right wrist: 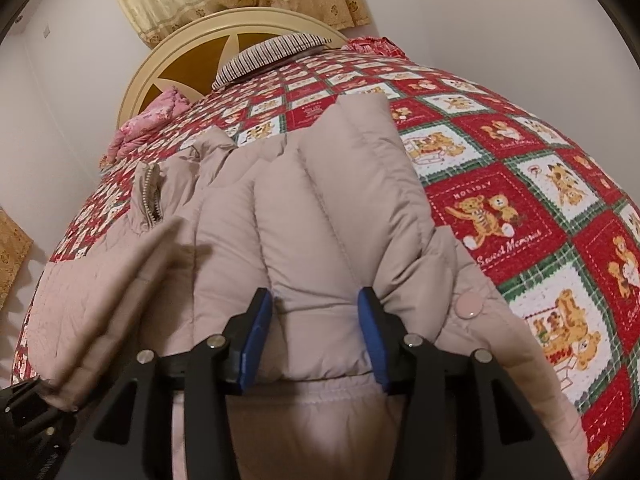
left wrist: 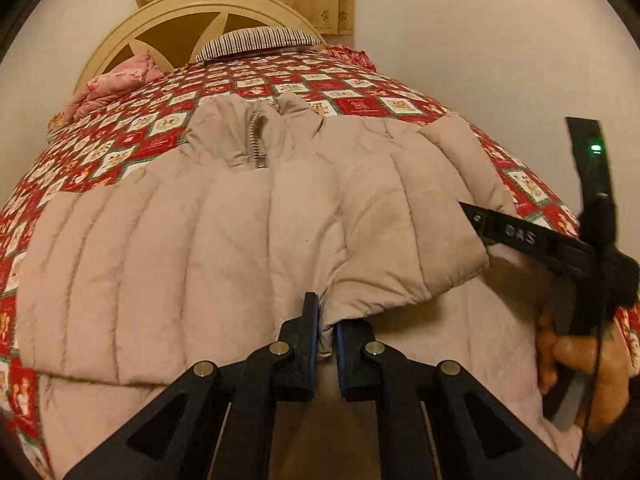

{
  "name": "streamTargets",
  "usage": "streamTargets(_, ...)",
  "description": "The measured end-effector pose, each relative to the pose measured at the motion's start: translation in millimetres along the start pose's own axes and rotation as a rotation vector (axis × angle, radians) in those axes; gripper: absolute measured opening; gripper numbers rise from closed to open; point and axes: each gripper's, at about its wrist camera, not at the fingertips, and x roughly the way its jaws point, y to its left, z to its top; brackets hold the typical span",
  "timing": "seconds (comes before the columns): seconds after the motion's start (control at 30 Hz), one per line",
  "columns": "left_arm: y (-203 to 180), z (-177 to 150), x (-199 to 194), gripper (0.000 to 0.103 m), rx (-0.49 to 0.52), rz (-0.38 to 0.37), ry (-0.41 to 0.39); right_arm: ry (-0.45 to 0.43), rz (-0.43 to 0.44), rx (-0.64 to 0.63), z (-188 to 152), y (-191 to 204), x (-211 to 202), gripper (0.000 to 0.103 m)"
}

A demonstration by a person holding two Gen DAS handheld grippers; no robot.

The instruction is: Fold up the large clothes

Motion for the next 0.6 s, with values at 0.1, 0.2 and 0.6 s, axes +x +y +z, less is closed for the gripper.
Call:
streamTargets(0.1,19.5,-14.7,-26.2,0.023,-0.067,-0.025,-0.022,0.0,0.007,0.005,-0.1,-1.0,-0.1,0.048)
streamTargets(0.2,54.9,-37.9,-48.8,0.065,-0.182,-0.008,-0.117,0.0,0.017,0.011,-0.2,-1.9,-0.3,0.049)
streamTargets(0.6,98.9,-85.5,-61.2,0.071,-0.296,0.002,-0.141,0.002,0.143,0.129,-13.3,8.0,-47.5,0.084)
